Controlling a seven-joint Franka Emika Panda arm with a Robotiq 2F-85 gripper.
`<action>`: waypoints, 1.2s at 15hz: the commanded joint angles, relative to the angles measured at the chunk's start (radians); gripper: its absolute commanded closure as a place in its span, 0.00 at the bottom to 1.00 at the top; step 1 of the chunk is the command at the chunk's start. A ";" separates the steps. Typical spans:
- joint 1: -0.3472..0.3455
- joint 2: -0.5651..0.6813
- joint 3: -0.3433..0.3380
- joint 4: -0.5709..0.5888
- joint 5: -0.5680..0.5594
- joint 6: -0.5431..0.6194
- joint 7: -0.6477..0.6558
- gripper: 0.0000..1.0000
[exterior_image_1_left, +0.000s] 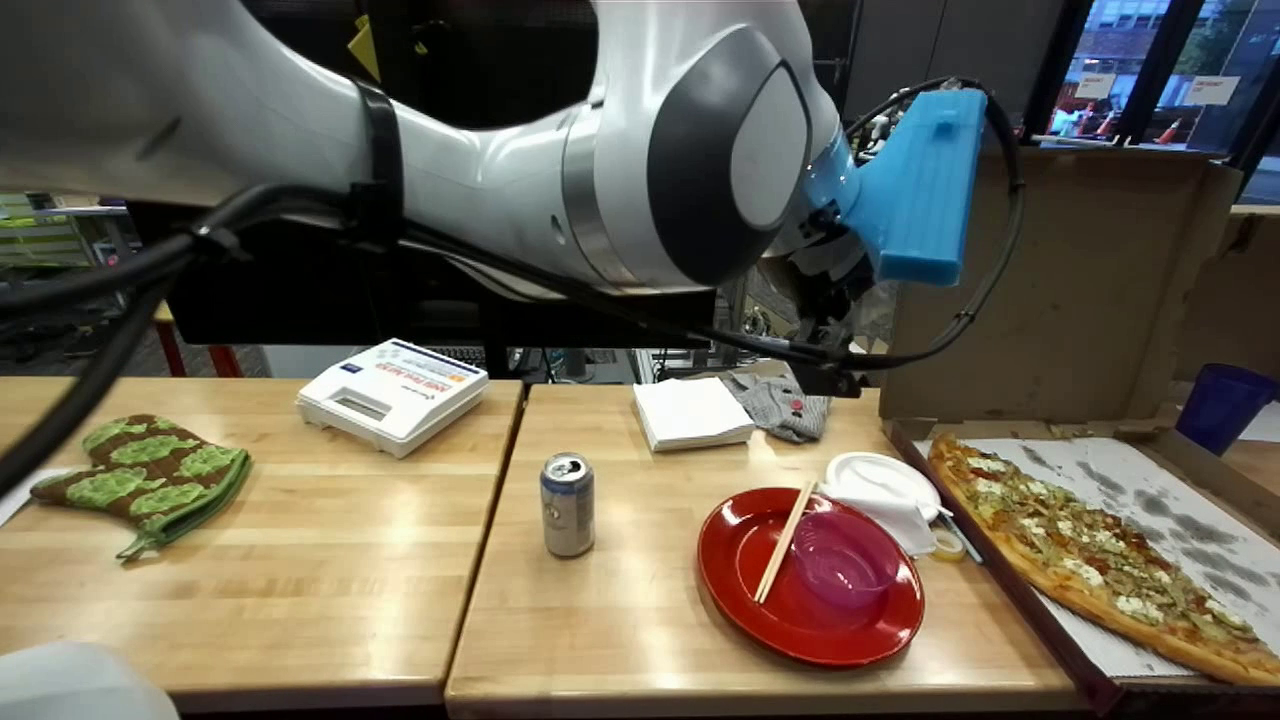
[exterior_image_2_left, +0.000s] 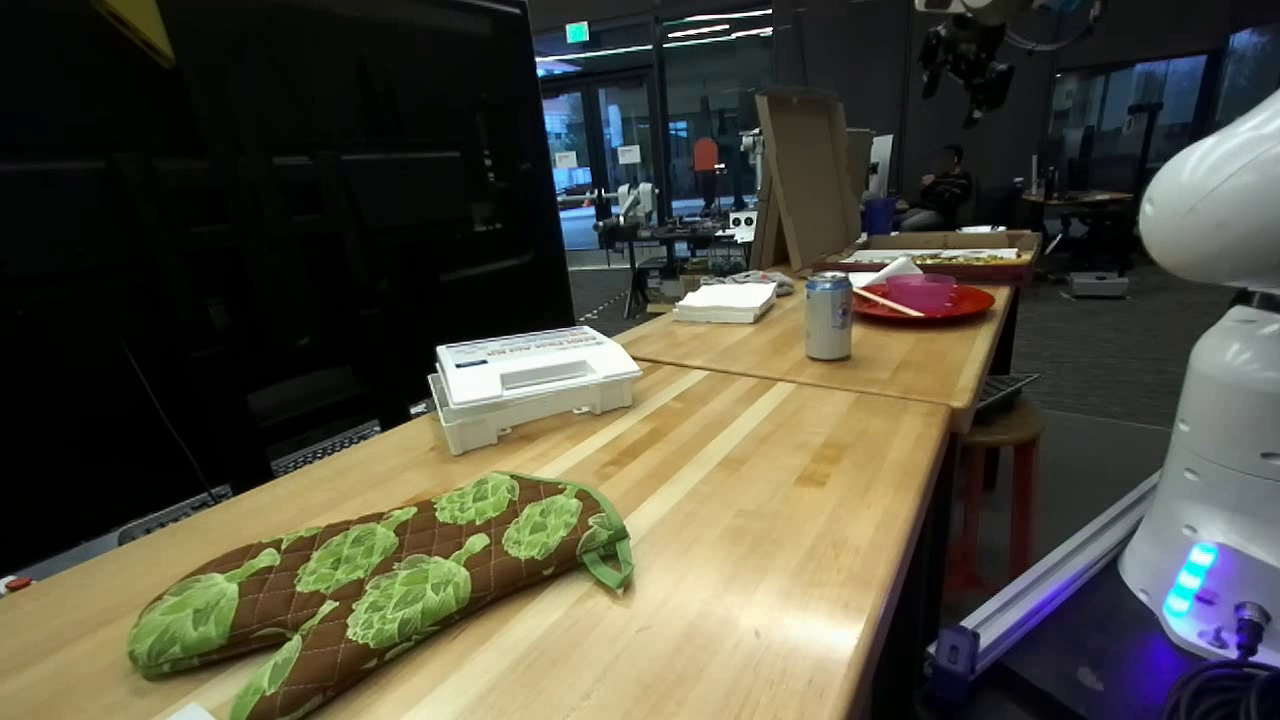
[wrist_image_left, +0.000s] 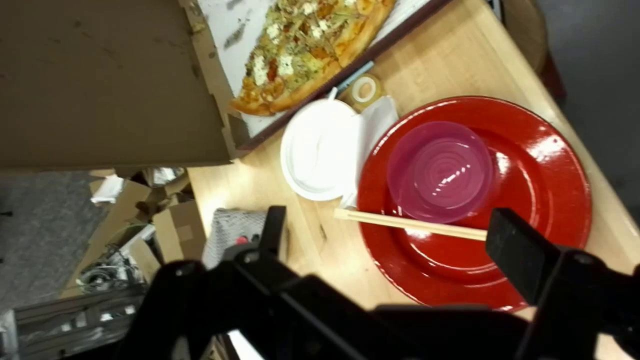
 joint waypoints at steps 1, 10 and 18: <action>0.122 -0.036 -0.047 0.036 0.027 -0.205 -0.151 0.00; 0.171 -0.023 -0.050 0.073 0.033 -0.286 -0.178 0.00; 0.224 0.001 -0.073 0.100 0.121 -0.483 -0.278 0.00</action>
